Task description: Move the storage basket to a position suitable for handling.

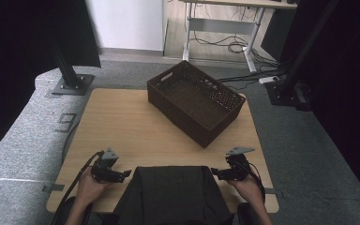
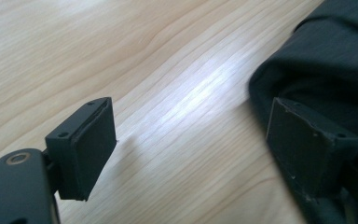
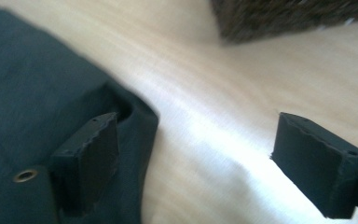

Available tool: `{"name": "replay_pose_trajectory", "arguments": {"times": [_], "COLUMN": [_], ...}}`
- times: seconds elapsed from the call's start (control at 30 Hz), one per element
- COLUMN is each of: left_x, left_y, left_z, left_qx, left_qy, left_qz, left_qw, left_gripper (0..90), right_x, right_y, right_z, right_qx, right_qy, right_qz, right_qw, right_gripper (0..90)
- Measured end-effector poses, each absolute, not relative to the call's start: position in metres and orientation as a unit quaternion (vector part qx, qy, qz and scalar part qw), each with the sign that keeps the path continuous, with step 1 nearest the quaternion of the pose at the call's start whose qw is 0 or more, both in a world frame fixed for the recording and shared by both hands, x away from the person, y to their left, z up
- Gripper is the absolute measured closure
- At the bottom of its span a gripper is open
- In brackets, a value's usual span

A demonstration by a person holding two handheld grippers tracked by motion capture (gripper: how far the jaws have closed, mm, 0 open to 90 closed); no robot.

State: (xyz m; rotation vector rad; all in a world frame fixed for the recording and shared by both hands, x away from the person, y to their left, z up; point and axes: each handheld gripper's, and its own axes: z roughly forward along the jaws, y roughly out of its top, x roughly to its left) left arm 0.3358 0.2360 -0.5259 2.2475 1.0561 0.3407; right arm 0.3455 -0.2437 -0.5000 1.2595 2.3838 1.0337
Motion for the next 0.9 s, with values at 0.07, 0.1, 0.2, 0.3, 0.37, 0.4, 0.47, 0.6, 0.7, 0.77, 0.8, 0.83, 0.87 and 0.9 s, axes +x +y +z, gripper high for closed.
{"name": "replay_pose_trajectory", "arguments": {"times": [0.07,0.1,0.2,0.3,0.37,0.4,0.47,0.6,0.7,0.77,0.8,0.83,0.87,0.9], "left_x": [0.337,0.337,0.340,0.340,0.340,0.340,0.339,0.339,0.339,0.339,0.339,0.339,0.339,0.339], "left_y": [0.238,0.240,0.243,0.244,0.243,0.243,0.242,0.242,0.242,0.242,0.242,0.242,0.242,0.242], "left_z": [-0.530,-0.532,-0.538,-0.540,-0.542,-0.543,-0.546,-0.548,-0.548,-0.548,-0.548,-0.548,-0.548,-0.548], "left_qx": [0.852,0.852,0.849,0.846,0.846,0.845,0.842,0.839,0.839,0.839,0.838,0.838,0.838,0.838], "left_qy": [0.404,0.405,0.414,0.416,0.412,0.409,0.403,0.404,0.404,0.404,0.404,0.404,0.404,0.405], "left_qz": [0.130,0.132,0.134,0.141,0.147,0.148,0.153,0.156,0.157,0.156,0.157,0.157,0.156,0.156], "left_qw": [0.307,0.304,0.300,0.301,0.306,0.311,0.325,0.330,0.330,0.330,0.330,0.330,0.330,0.330], "left_gripper": [15.5,15.4,14.8,14.3,14.1,14.0,13.4,10.9,10.9,10.9,10.9,10.9,10.9,10.7], "right_x": [0.352,0.355,0.366,0.377,0.383,0.386,0.392,0.403,0.412,0.416,0.418,0.421,0.423,0.425], "right_y": [-0.244,-0.244,-0.243,-0.244,-0.244,-0.245,-0.246,-0.248,-0.249,-0.249,-0.248,-0.248,-0.247,-0.246], "right_z": [-0.495,-0.493,-0.487,-0.481,-0.477,-0.475,-0.471,-0.459,-0.451,-0.446,-0.443,-0.440,-0.438,-0.435], "right_qx": [0.438,0.441,0.447,0.455,0.461,0.464,0.470,0.482,0.489,0.492,0.493,0.495,0.496,0.497], "right_qy": [0.814,0.812,0.807,0.800,0.795,0.792,0.786,0.774,0.768,0.766,0.764,0.763,0.760,0.760], "right_qz": [0.359,0.360,0.358,0.363,0.366,0.368,0.372,0.380,0.379,0.378,0.378,0.378,0.379,0.379], "right_qw": [0.132,0.134,0.141,0.143,0.147,0.148,0.150,0.157,0.164,0.169,0.172,0.175,0.178,0.180], "right_gripper": [12.9,12.9,11.2,10.0,10.0,10.0,10.0,9.9,9.9,9.9,10.0,10.0,10.0,10.0]}}
